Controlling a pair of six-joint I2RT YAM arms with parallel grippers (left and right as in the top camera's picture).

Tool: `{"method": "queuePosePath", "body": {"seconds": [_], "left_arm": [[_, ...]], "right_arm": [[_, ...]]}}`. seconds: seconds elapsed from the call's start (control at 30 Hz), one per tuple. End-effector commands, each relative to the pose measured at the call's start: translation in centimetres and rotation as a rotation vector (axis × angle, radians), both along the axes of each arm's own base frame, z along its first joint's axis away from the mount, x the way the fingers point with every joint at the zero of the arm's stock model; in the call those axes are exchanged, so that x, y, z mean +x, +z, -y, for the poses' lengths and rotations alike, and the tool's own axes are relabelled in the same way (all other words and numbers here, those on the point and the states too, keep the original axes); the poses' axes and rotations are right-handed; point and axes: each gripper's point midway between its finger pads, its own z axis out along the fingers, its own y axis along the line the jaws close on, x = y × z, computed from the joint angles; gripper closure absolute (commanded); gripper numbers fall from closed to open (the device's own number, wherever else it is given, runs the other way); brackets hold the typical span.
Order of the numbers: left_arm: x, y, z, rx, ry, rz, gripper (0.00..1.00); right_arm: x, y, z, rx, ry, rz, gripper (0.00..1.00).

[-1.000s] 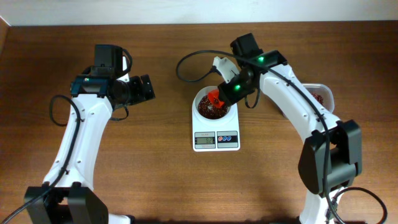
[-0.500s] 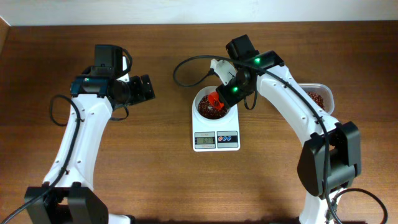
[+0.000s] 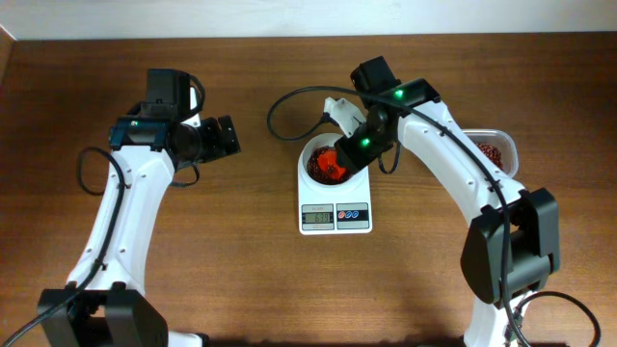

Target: Scoop item into bowl and weigh 50g on scale

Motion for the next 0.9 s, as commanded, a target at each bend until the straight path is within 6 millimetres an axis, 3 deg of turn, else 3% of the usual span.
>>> {"method": "queuePosePath", "body": {"seconds": [0.0,0.47,0.67,0.87], "left_arm": [[0.2,-0.1,0.2,-0.005,-0.010,-0.003,0.01],[0.2,-0.1,0.2,-0.005,-0.010,-0.003,0.01],[0.2,-0.1,0.2,-0.005,-0.010,-0.003,0.01],[0.2,-0.1,0.2,-0.005,-0.010,-0.003,0.01]], "right_arm": [[-0.9,-0.5,-0.5,0.012,0.020,-0.035,0.96],[-1.5,0.6,-2.1,0.134,0.014,-0.094,0.96],[-0.3,1.3,-1.1,0.210,-0.063,-0.126,0.96],[1.2,4.0,0.5,0.427,-0.118,-0.180,0.96]]}}
